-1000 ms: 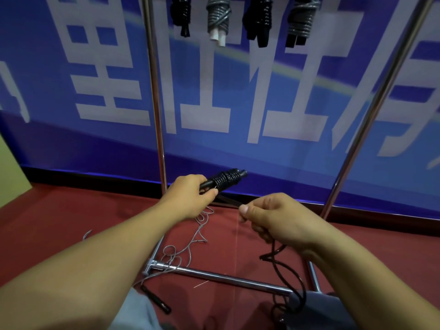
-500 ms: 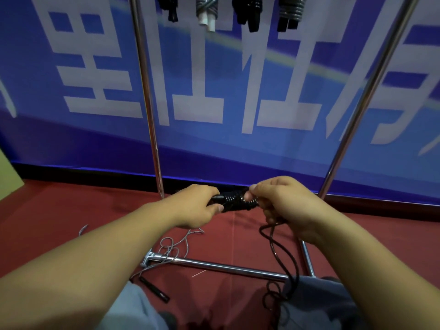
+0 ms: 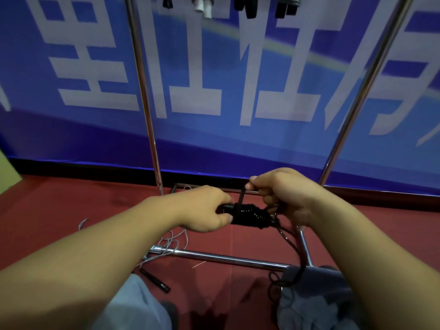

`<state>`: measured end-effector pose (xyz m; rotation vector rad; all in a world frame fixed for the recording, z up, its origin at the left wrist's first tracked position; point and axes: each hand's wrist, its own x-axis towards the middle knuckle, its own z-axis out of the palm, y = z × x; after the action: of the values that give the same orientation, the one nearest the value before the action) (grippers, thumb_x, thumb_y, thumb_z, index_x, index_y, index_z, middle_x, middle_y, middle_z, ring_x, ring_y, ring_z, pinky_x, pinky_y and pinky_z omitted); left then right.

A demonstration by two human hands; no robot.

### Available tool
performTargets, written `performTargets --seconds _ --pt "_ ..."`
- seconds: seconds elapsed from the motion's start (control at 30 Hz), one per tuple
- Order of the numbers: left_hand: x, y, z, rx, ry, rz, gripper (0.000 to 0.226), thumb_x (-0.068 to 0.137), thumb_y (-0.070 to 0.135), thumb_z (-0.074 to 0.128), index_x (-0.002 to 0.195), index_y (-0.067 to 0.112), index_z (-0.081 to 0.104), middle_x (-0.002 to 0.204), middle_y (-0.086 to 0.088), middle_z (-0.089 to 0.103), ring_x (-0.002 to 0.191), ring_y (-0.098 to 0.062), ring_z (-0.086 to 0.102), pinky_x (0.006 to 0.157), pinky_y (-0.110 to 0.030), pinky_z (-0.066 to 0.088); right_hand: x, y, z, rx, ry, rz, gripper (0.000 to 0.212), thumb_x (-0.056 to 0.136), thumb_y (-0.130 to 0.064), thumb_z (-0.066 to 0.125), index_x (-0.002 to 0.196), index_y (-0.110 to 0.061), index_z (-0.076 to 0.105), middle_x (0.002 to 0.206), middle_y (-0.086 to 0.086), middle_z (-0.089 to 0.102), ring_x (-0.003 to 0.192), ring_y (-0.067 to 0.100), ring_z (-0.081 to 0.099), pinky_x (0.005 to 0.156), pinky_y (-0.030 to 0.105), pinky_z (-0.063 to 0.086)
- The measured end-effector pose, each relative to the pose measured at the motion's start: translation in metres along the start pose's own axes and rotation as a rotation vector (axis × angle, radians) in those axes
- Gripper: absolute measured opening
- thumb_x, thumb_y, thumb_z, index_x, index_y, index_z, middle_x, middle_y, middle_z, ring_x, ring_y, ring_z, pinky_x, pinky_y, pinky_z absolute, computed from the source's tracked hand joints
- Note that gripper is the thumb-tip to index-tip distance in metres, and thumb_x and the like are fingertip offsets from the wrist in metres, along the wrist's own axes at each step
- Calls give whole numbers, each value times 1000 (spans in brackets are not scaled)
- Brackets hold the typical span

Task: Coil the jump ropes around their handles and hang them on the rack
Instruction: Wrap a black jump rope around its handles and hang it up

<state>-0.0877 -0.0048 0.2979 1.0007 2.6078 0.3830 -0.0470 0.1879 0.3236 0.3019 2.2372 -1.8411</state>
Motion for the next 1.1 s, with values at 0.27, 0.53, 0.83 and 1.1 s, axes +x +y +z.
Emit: performTargets --seconds 0.27,0.53,0.83,1.1 --pt "-11 21 -1 21 6 114 26 94 32 60 71 31 47 71 7 55 62 -8 51 57 -26 36 12 3 -12 -702 140 -338 27 92 -40 69 80 -17 73 72 12 67 57 19 57 47 27 49" --pt "-19 27 -5 -107 53 157 14 94 28 60 81 27 55 72 7 56 65 -10 52 59 -28 41 28 6 -22 -558 89 -375 25 81 -37 81 78 -13 74 68 9 62 59 14 53 48 26 52" --pt "-24 27 -17 -654 123 248 15 84 22 62 84 7 62 71 -3 58 68 -16 54 67 -35 44 37 3 -36 -350 -7 -283 43 61 -55 78 77 -16 72 74 3 69 68 14 60 69 30 51" --pt "-19 23 -24 -1048 260 265 31 82 16 57 101 -9 62 68 -1 62 63 -9 57 60 -18 48 31 5 -34 -147 -177 -294 23 85 -7 72 65 -15 66 58 0 59 49 11 44 45 18 36"
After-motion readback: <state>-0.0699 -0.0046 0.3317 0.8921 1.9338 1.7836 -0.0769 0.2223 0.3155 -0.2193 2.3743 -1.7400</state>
